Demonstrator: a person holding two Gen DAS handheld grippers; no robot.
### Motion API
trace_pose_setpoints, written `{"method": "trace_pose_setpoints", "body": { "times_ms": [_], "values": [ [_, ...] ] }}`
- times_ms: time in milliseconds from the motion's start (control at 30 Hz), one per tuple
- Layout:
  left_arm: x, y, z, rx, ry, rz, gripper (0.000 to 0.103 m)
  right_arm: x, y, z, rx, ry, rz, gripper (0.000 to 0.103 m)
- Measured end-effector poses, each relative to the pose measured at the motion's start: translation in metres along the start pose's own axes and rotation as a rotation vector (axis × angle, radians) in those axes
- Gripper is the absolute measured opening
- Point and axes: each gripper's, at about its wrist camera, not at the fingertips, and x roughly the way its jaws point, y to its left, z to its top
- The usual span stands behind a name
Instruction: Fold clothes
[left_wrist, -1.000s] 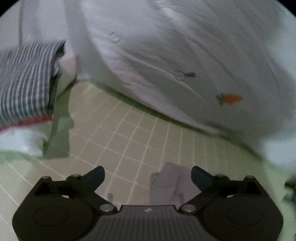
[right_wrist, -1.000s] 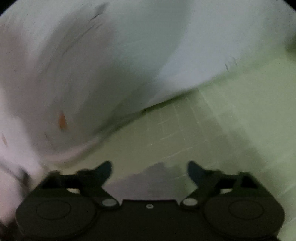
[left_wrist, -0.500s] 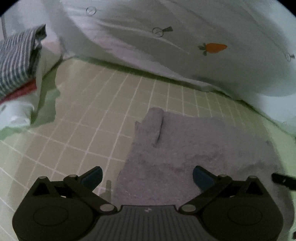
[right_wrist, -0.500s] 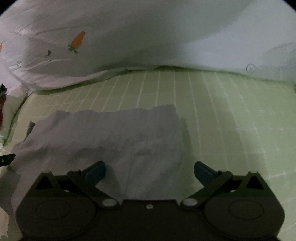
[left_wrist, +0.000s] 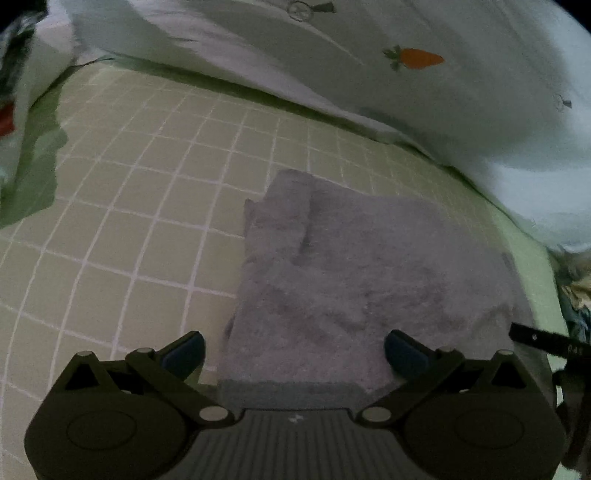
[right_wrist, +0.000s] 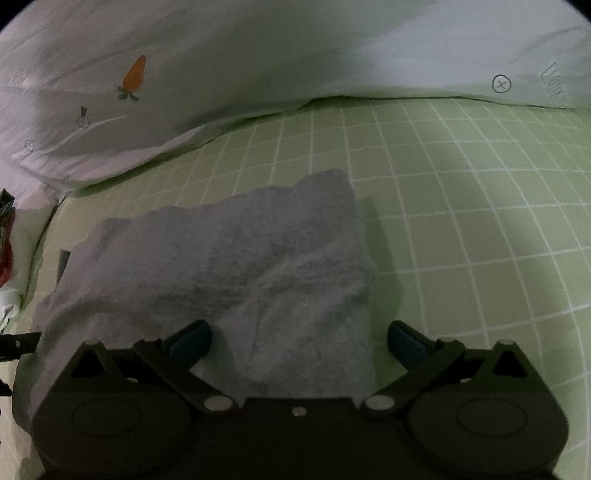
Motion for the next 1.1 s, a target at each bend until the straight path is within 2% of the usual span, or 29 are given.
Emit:
{"method": "trace_pose_setpoints", "body": {
  "times_ms": [133, 200, 333, 433, 533, 767, 833, 900, 1033, 1100],
  "values": [
    [-0.009, 0.018, 0.005, -0.096, -0.013, -0.161, 0.103, 0.0, -0.002, 0.002, 0.0, 0.006, 0.015, 0.103],
    [-0.013, 0.025, 0.005, -0.13, -0.038, -0.209, 0.103, 0.001, -0.003, 0.003, 0.001, 0.005, 0.024, 0.103],
    [-0.008, 0.019, 0.003, -0.063, 0.022, -0.179, 0.103, 0.001, -0.003, 0.002, -0.002, 0.002, 0.049, 0.103],
    [-0.001, 0.013, -0.001, -0.019, 0.065, -0.19, 0.103, 0.002, -0.001, 0.003, -0.009, 0.008, 0.088, 0.103],
    [0.004, 0.01, 0.001, -0.001, 0.062, -0.198, 0.103, 0.003, 0.003, 0.001, -0.023, 0.009, 0.121, 0.103],
    [0.017, -0.001, 0.006, -0.044, 0.023, -0.237, 0.103, 0.006, 0.008, -0.001, -0.011, 0.009, 0.217, 0.103],
    [0.018, -0.009, 0.004, -0.008, 0.019, -0.219, 0.102, 0.007, 0.01, 0.0, -0.002, 0.014, 0.256, 0.103],
    [0.018, -0.013, 0.001, -0.009, 0.006, -0.216, 0.102, 0.009, 0.009, -0.001, 0.037, 0.02, 0.315, 0.103],
    [0.017, -0.01, -0.004, -0.073, -0.02, -0.242, 0.101, 0.014, -0.003, 0.0, 0.181, 0.025, 0.417, 0.103],
    [0.016, -0.01, -0.006, -0.087, -0.028, -0.239, 0.096, 0.018, -0.014, 0.001, 0.275, 0.041, 0.482, 0.103]
  ]
}}
